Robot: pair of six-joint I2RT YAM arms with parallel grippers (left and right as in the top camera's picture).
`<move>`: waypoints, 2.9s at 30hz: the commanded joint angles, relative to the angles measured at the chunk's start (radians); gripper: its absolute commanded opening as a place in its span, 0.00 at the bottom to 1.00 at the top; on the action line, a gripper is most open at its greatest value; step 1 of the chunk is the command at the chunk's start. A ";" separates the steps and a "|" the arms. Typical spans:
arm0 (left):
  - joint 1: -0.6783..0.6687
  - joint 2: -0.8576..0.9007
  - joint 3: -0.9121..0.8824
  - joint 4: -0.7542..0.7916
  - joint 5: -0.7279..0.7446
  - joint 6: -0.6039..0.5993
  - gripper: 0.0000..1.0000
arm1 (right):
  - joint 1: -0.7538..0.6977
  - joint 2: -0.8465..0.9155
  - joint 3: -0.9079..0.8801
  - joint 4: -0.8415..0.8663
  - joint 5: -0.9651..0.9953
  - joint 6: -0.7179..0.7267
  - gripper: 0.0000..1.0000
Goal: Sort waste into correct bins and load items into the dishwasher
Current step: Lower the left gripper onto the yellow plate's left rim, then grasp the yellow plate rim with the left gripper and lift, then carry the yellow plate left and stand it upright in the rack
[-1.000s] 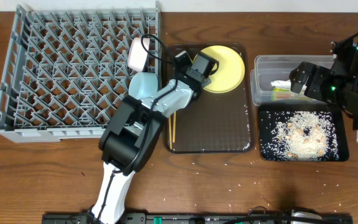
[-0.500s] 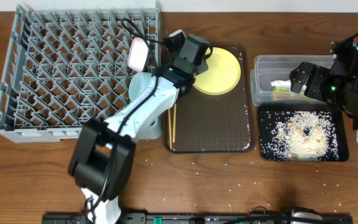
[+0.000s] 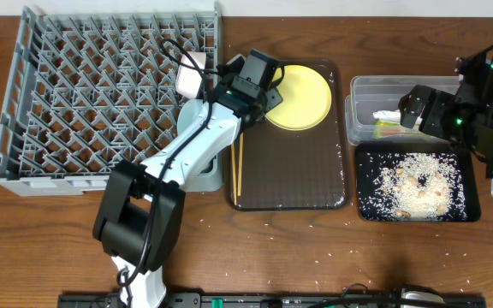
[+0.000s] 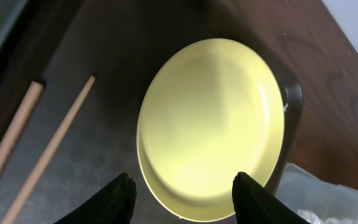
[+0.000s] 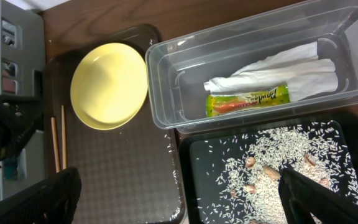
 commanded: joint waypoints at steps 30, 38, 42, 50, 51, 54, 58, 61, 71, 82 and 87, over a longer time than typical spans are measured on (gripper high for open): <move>-0.006 0.249 -0.001 0.075 0.125 -0.190 0.42 | -0.008 0.001 0.002 -0.001 0.002 -0.009 0.99; -0.016 0.295 -0.001 0.087 0.092 -0.190 0.38 | -0.008 0.001 0.002 -0.001 0.002 -0.009 0.99; -0.016 0.322 -0.001 0.093 0.095 -0.197 0.37 | -0.008 0.001 0.002 -0.001 0.002 -0.009 0.99; -0.014 0.326 -0.001 0.092 0.096 -0.196 0.08 | -0.008 0.001 0.002 -0.001 0.002 -0.010 0.99; -0.014 0.326 -0.001 0.092 0.095 -0.196 0.07 | -0.008 0.001 0.002 -0.001 0.002 -0.009 0.99; -0.013 0.320 -0.001 0.093 0.096 -0.196 0.08 | -0.008 0.001 0.002 -0.001 0.002 -0.010 0.99; 0.001 0.291 -0.001 0.117 0.134 -0.160 0.08 | -0.008 0.001 0.002 -0.001 0.002 -0.010 0.99; 0.019 0.249 -0.001 0.151 0.182 -0.093 0.07 | -0.008 0.001 0.002 -0.001 0.002 -0.010 0.99; 0.059 0.074 -0.001 0.180 0.202 0.023 0.07 | -0.008 0.001 0.002 -0.001 0.002 -0.009 0.99; 0.150 -0.131 -0.001 0.194 0.243 0.252 0.07 | -0.008 0.001 0.002 -0.001 0.002 -0.009 0.99; 0.251 -0.224 -0.001 0.156 0.209 0.328 0.07 | -0.008 0.001 0.002 -0.001 0.002 -0.009 0.99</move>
